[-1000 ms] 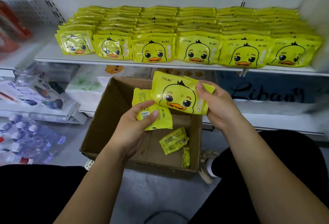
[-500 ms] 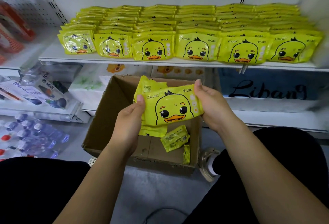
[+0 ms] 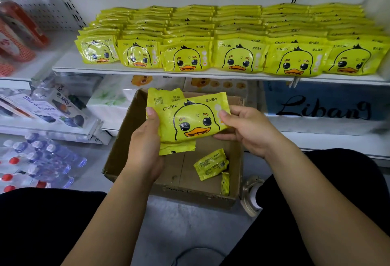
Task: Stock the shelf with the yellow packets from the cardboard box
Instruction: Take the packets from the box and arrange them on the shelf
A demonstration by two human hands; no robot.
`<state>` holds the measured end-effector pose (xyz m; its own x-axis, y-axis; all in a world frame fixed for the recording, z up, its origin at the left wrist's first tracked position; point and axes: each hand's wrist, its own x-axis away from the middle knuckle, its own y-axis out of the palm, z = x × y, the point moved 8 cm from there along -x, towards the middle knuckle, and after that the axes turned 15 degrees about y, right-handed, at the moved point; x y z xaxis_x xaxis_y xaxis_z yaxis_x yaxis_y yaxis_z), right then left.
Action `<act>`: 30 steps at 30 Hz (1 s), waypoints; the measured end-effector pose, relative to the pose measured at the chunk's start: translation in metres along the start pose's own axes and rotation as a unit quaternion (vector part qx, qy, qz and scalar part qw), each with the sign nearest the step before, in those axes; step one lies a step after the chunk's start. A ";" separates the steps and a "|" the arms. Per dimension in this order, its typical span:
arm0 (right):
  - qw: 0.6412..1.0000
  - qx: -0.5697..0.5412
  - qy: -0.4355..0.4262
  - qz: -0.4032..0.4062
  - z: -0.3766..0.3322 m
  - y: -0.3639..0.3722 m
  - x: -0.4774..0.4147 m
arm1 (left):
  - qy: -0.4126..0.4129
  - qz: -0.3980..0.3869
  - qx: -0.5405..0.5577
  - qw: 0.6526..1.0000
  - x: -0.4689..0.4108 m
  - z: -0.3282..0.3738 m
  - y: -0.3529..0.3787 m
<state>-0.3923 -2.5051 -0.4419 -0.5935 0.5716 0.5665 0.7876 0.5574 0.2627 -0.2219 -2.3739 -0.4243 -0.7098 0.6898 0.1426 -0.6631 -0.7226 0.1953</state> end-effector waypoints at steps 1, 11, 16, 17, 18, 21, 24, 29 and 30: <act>1.000 -0.011 -0.014 0.011 -0.001 0.000 -0.002 | -0.004 -0.002 0.000 1.000 -0.001 -0.001 -0.003; 0.997 -0.048 -0.051 0.014 -0.017 0.037 -0.020 | 0.015 0.010 -0.039 0.999 -0.020 -0.005 -0.039; 0.996 -0.028 -0.076 0.024 -0.025 0.060 -0.039 | -0.006 0.047 -0.014 0.999 -0.052 0.003 -0.069; 0.996 -0.030 -0.080 0.019 -0.025 0.065 -0.044 | -0.005 0.051 -0.011 0.999 -0.059 0.006 -0.074; 0.996 -0.028 -0.087 0.013 -0.027 0.071 -0.049 | -0.003 0.052 -0.008 0.999 -0.066 0.011 -0.079; 0.993 0.038 -0.115 0.004 -0.034 0.089 -0.060 | 0.020 0.035 -0.034 0.999 -0.088 0.027 -0.096; 0.984 0.126 -0.125 0.005 -0.047 0.108 -0.072 | 0.056 -0.002 -0.072 0.996 -0.112 0.046 -0.115; 0.965 0.238 -0.093 0.059 -0.068 0.142 -0.105 | 0.097 -0.052 -0.129 0.986 -0.161 0.068 -0.146; 0.950 0.287 -0.099 0.074 -0.074 0.151 -0.111 | 0.102 -0.060 -0.134 0.984 -0.172 0.069 -0.152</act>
<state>-0.1949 -2.5293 -0.4070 -0.5469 0.7400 0.3916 0.6787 0.6657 -0.3102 0.0169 -2.3796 -0.4114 -0.6377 0.7672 -0.0696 -0.7643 -0.6414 -0.0672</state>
